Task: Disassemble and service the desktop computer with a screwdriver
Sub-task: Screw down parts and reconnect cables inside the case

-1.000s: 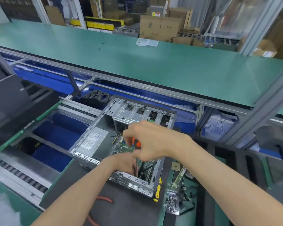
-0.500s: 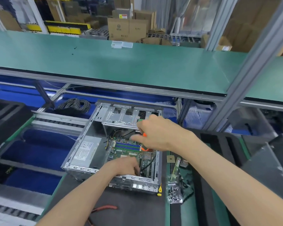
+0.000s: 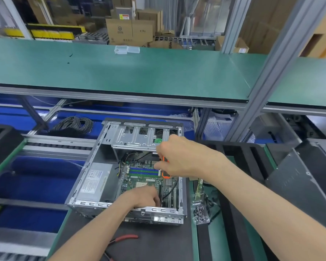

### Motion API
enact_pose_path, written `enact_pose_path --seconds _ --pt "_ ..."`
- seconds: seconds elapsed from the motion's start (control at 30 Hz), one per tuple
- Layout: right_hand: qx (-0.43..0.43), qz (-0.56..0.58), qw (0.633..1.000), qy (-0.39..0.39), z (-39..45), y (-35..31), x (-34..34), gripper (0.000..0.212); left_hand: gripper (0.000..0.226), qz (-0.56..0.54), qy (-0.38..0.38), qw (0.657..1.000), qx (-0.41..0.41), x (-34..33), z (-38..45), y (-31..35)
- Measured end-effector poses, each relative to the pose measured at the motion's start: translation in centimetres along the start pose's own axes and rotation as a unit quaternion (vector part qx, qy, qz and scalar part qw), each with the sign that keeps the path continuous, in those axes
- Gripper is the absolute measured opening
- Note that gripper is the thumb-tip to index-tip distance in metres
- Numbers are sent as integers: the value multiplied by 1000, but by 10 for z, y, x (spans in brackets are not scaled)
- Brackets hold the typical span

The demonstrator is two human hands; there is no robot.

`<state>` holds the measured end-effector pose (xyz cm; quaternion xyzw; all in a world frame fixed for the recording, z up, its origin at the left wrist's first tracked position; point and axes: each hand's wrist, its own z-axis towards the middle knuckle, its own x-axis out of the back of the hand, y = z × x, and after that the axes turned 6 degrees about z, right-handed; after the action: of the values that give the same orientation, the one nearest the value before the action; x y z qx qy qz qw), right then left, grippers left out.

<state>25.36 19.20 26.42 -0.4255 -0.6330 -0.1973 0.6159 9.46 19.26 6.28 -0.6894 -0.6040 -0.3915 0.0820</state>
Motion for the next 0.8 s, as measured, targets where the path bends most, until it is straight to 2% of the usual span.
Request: enact_pose_path --seconds 0.1,0.13,0.2,0.27,0.33,0.4,0.43,0.47,0.57,0.7,0.77,0.8 --pt "52 20 998 -32 -7 -5 1 9 38 7 -3 1000 4 -8 -6 4" --pt "74 32 996 -49 -11 -7 2 7 33 11 -2 1000 6 -11 -8 6" --pt "100 64 989 -87 -18 -11 5 19 21 16 -1 1000 18 -17 -11 7" --pt "119 76 985 -104 -24 -15 5 24 19 14 -3 1000 26 -23 -14 9" --pt "109 51 990 -77 -27 -18 -2 7 19 16 -7 999 27 -25 -16 11" --pt "71 4 997 -28 -26 -20 -7 30 29 32 -13 999 17 -27 -13 10" --pt "54 -15 998 -14 -24 -21 -7 36 25 44 -21 999 4 -27 -10 10" --pt "56 -30 998 -9 -23 -23 -7 34 16 54 -34 998 -18 -28 -7 10" --pt "102 2 994 -44 -23 -27 -5 5 7 69 -47 992 -97 -22 -8 15" --pt "131 55 985 -98 -30 -29 1 23 16 175 -38 970 -165 -14 -11 24" --pt "117 38 989 -76 -33 -28 -3 14 27 210 -48 965 -152 -17 -4 19" --pt "97 18 994 -50 -32 -27 -5 13 26 212 -56 965 -141 -20 1 17"
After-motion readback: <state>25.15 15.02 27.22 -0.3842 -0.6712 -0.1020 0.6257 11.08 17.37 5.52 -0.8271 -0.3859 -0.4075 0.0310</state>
